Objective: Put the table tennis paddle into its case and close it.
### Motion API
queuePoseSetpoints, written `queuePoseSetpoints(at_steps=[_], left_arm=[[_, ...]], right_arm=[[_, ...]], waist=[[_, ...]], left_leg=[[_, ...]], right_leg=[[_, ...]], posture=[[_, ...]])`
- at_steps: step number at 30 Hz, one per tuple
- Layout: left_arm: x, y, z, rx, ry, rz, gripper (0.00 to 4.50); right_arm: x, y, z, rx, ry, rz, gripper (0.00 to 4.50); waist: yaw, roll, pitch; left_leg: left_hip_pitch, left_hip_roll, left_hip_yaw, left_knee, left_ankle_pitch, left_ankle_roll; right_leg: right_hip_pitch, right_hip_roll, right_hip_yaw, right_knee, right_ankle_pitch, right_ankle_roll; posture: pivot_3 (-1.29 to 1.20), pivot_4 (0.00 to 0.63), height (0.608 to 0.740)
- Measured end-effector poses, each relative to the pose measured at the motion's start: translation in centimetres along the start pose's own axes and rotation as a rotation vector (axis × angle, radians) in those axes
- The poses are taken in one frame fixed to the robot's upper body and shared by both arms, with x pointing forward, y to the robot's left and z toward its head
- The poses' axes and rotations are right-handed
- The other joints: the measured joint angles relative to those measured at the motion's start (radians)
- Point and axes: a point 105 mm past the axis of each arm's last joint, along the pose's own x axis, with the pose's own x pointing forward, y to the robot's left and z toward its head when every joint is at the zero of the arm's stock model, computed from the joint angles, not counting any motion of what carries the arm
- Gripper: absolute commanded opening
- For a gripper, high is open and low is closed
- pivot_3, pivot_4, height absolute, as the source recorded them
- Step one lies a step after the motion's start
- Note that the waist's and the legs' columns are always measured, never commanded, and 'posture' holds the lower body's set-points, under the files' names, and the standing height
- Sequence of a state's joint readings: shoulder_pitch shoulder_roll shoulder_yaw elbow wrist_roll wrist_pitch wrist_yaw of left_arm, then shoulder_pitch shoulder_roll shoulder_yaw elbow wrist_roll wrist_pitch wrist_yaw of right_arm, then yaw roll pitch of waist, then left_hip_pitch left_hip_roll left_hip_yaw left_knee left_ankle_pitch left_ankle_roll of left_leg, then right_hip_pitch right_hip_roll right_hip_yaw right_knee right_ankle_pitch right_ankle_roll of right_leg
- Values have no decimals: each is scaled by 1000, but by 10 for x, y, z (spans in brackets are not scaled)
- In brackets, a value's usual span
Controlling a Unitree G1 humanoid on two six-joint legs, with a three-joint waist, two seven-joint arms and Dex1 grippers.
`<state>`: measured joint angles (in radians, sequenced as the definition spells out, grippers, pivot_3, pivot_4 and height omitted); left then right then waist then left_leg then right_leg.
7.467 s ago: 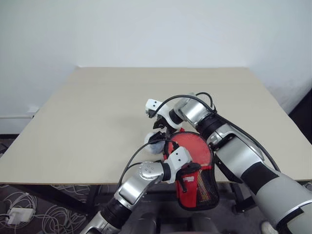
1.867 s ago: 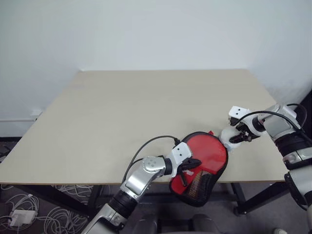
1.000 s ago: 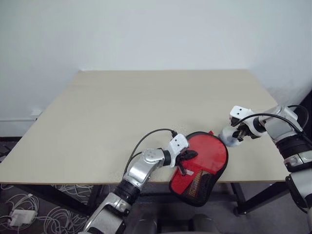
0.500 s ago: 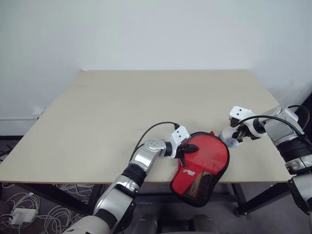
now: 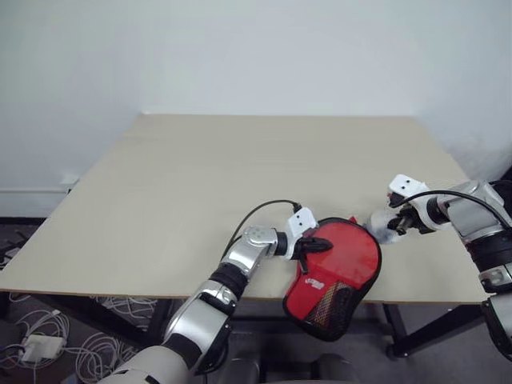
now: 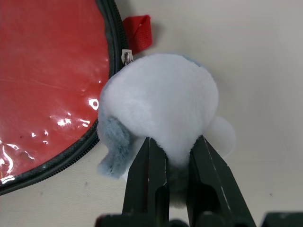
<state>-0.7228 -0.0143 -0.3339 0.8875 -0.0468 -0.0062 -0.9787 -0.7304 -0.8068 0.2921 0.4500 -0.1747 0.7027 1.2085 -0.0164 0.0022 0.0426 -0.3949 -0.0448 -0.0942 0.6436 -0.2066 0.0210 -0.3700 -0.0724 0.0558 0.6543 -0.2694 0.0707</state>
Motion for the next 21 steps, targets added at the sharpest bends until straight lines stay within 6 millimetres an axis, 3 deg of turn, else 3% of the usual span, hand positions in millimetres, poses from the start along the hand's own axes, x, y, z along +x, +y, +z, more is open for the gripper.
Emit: queuePoseSetpoints(at_steps=[6,21], left_arm=[[3,1,0,10,15,-21,0],[5,-1,1,44,24,-47,0]], right_arm=[[-17,9,-21,12,-2,38,40],[-51,35,-48,-63,41,134,40]], waist=[[19,0,0],[26,-3,1]], left_leg=[[-1,-1,1,1,-1,1],[-1,-1,2,2,-4,0]], right_leg=[[0,-1,0,-1,-1,2],[1,-4,-1,-1,-3,5]], posture=[[0,0,734],[0,0,734]])
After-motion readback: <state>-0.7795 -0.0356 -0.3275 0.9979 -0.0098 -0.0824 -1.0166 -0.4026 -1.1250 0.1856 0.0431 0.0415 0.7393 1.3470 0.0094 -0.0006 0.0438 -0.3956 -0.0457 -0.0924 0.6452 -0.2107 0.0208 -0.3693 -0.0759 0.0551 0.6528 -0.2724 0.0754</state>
